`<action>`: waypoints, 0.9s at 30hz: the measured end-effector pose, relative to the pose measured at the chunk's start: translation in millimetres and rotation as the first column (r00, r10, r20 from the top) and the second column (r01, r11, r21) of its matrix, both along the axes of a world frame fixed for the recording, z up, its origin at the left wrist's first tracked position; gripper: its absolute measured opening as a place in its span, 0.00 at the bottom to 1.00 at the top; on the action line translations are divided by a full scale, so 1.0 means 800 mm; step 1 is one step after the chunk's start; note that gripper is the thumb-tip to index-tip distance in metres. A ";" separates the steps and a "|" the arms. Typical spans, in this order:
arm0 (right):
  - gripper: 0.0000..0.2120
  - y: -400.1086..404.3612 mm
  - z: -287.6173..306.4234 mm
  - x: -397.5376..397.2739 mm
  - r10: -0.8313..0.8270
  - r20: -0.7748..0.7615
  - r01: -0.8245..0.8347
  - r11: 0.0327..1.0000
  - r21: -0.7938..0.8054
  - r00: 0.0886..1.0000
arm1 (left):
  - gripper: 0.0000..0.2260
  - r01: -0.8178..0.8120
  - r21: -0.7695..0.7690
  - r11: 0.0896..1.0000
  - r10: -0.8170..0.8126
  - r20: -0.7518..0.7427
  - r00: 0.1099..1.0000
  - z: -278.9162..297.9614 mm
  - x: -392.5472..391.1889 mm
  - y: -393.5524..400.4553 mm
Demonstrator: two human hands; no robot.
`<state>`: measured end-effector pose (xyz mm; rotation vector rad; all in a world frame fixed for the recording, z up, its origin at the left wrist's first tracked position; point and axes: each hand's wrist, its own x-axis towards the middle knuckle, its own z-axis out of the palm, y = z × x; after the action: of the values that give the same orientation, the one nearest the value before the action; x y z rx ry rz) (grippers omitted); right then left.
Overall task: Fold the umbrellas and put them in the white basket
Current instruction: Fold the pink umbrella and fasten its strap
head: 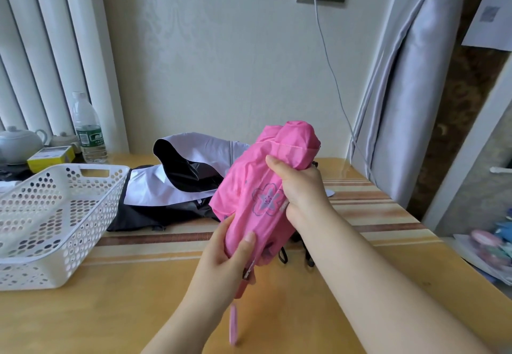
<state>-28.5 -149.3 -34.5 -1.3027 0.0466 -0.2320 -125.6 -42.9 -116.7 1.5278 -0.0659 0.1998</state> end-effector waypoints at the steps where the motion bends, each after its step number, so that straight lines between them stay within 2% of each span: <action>1: 0.10 -0.001 0.002 -0.002 0.034 -0.004 -0.034 0.999 0.004 0.999 | 0.11 -0.014 0.010 1.000 0.014 0.029 0.999 0.001 0.001 0.000; 4: 0.12 -0.015 0.014 -0.011 0.276 -0.015 -0.274 0.959 0.076 0.961 | 0.10 -0.044 0.055 0.998 0.039 0.088 0.995 0.006 0.005 0.005; 7: 0.22 -0.032 0.015 -0.012 0.441 0.039 -0.443 0.889 0.116 0.896 | 0.08 -0.031 0.097 0.995 0.021 0.105 0.994 0.012 0.004 0.009; 9: 0.18 -0.031 0.010 -0.011 0.366 0.031 -0.367 0.929 0.047 0.930 | 0.08 -0.012 0.120 0.993 -0.001 0.111 0.994 0.013 0.003 0.007; 11: 0.08 -0.025 0.007 -0.010 0.183 0.012 -0.183 0.983 -0.015 0.983 | 0.07 0.003 0.147 0.989 -0.022 0.130 0.991 0.011 -0.001 0.002; 14: 0.11 -0.021 0.013 -0.003 -0.019 -0.029 0.019 1.000 0.005 0.999 | 0.05 -0.005 0.146 0.989 -0.016 0.145 0.989 0.006 -0.006 -0.006; 18: 0.10 -0.024 0.026 0.005 -0.079 -0.072 0.081 0.996 0.024 0.994 | 0.20 -0.014 0.096 0.995 0.007 0.076 0.997 0.003 -0.010 -0.011; 21: 0.10 -0.021 0.021 0.004 -0.091 -0.040 0.092 0.996 0.011 0.995 | 0.23 -0.034 -0.070 0.997 0.030 -0.054 0.998 0.005 -0.010 -0.007; 23: 0.10 -0.019 0.017 0.001 -0.108 0.005 0.108 0.994 0.008 0.994 | 0.26 -0.090 -0.028 0.996 0.088 -0.066 0.994 0.000 -0.010 -0.005; 24: 0.10 -0.020 0.016 0.001 -0.122 0.030 0.122 0.993 0.002 0.992 | 0.26 -0.158 0.083 0.984 0.161 -0.025 0.987 -0.006 -0.011 -0.006; 25: 0.12 -0.021 0.015 0.002 -0.139 0.055 0.140 0.990 -0.009 0.989 | 0.25 -0.285 0.242 0.927 0.271 0.092 0.958 -0.011 -0.014 -0.006; 26: 0.14 -0.022 0.015 0.003 -0.150 0.076 0.152 0.988 -0.019 0.986 | 0.22 -0.447 0.400 0.800 0.356 0.284 0.890 -0.013 -0.020 -0.003; 27: 0.16 -0.022 0.017 0.004 -0.155 0.097 0.158 0.987 -0.024 0.983 | 0.21 -0.566 0.484 0.667 0.357 0.458 0.814 -0.013 -0.026 -0.002</action>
<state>-25.2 -166.5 -21.2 -1.3193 0.0651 -0.4305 -146.7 -44.1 -127.4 2.1277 0.0105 0.9363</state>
